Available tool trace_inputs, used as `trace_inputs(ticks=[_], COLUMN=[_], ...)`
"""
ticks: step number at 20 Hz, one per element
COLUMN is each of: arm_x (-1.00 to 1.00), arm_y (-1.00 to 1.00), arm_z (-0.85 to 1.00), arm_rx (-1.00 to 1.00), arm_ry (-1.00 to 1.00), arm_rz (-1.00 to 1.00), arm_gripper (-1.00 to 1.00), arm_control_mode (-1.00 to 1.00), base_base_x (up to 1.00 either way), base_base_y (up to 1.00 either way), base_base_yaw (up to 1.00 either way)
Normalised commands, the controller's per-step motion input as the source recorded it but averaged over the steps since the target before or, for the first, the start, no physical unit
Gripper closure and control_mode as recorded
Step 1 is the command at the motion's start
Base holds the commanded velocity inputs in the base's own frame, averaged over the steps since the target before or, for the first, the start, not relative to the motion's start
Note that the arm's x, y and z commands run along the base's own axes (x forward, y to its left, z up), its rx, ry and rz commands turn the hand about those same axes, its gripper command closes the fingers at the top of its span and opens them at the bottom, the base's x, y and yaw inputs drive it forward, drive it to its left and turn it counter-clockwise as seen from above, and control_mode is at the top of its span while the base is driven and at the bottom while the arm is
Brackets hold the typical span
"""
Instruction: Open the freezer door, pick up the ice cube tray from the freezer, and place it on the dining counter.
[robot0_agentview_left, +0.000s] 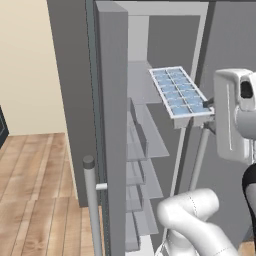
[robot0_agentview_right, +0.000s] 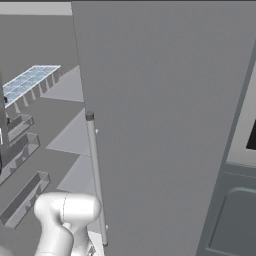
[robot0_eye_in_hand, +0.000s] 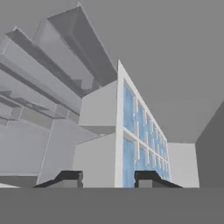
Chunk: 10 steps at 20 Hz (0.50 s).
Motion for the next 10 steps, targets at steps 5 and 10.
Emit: trace_inputs(ticks=[5,10], arm_x=[-0.2,0.0], arm_y=[-0.03,0.0], arm_z=[0.0,0.0], arm_rx=[0.01,0.0], arm_ry=[0.0,0.0], arm_rz=[0.0,0.0], arm_gripper=[1.0,1.0], arm_control_mode=[1.0,1.0], base_base_x=[-0.8,-1.0], base_base_y=[-0.48,-0.69], base_base_yaw=[-0.14,-0.47])
